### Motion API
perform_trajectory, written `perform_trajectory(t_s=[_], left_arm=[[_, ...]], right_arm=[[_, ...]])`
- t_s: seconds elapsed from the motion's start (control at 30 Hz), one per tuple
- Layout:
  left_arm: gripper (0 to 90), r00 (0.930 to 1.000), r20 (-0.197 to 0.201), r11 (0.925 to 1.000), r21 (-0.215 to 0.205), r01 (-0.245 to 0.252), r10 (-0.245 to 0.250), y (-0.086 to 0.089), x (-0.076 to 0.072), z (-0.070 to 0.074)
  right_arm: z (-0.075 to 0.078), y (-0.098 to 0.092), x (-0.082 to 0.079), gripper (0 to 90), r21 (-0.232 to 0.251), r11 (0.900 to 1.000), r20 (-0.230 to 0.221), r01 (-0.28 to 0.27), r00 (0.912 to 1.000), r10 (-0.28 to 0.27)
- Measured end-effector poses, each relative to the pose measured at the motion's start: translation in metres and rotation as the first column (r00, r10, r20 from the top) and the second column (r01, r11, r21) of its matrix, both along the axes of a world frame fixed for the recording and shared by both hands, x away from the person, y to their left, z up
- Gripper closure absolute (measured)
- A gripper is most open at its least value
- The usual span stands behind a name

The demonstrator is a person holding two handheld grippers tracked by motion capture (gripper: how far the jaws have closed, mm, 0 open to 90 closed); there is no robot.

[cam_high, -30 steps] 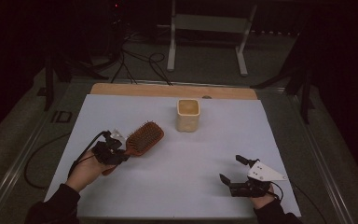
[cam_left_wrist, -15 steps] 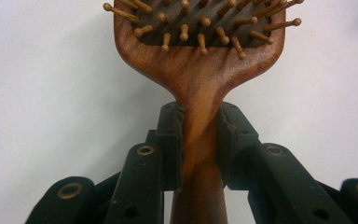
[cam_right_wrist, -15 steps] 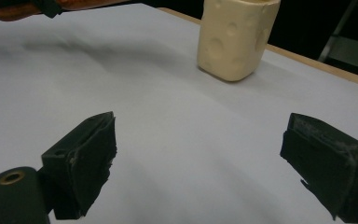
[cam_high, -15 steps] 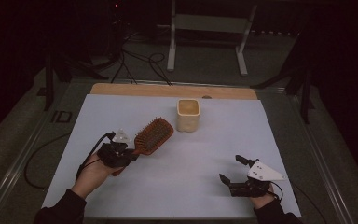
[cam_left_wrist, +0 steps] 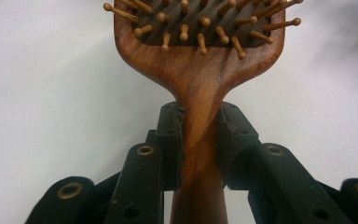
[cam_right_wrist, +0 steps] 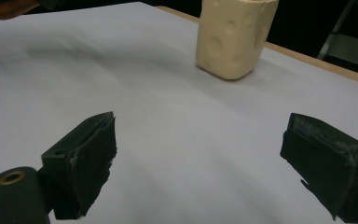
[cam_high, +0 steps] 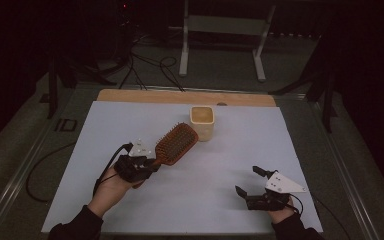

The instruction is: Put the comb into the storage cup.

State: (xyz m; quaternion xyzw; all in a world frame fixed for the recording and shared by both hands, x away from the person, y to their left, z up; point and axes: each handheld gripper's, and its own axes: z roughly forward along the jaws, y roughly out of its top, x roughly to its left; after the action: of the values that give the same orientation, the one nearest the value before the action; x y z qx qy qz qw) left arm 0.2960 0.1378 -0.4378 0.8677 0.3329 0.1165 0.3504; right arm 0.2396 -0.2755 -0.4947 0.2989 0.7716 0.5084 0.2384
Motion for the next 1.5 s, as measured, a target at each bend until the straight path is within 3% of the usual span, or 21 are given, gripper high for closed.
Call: perform_trajectory(t_s=[0.33, 0.53, 0.77, 1.0, 1.13, 1.27, 1.5], left_arm=[[73.3, 0.9977, 0.067, 0.9989, -0.045, -0.011, 0.014, -0.013, -0.008, -0.002], [73.3, 0.9984, 0.045, 0.9969, -0.073, -0.03, 0.033, -0.021, -0.011, -0.013], [73.3, 0.9968, 0.073, 0.9941, -0.106, -0.025, 0.032, -0.023, -0.018, -0.025], [73.3, 0.9915, 0.129, 0.9922, -0.125, -0.006, 0.022, -0.023, -0.028, -0.031], [73.3, 0.991, 0.134, 0.9948, -0.102, 0.008, 0.006, -0.023, -0.031, -0.035], [73.3, 0.991, 0.134, 0.9928, -0.119, 0.014, 0.002, -0.021, -0.033, -0.039], [73.3, 0.985, 0.172, 0.9907, -0.134, 0.024, 0.0, -0.022, -0.038, -0.036]], right_arm=[[0.0, -0.001, 0.001, 9.7, 0.0, 1.0, -0.004, 0.013, 0.9999, -0.013], [0.001, 0.0, 0.0, 9.7, -0.004, 1.0, -0.006, 0.021, 0.9998, -0.021], [0.007, 0.001, -0.001, 9.7, 0.006, 0.999, -0.005, 0.046, 0.9989, -0.046], [0.03, 0.01, -0.001, 9.7, 0.011, 0.997, -0.008, 0.071, 0.9974, -0.071], [0.051, 0.017, -0.001, 9.7, 0.043, 0.997, 0.005, 0.059, 0.9982, -0.059], [0.071, 0.024, 0.002, 9.7, 0.057, 0.998, 0.018, 0.04, 0.999, -0.041], [0.101, 0.036, 0.009, 9.6, 0.093, 0.996, 0.018, -0.005, 0.9998, 0.004]])
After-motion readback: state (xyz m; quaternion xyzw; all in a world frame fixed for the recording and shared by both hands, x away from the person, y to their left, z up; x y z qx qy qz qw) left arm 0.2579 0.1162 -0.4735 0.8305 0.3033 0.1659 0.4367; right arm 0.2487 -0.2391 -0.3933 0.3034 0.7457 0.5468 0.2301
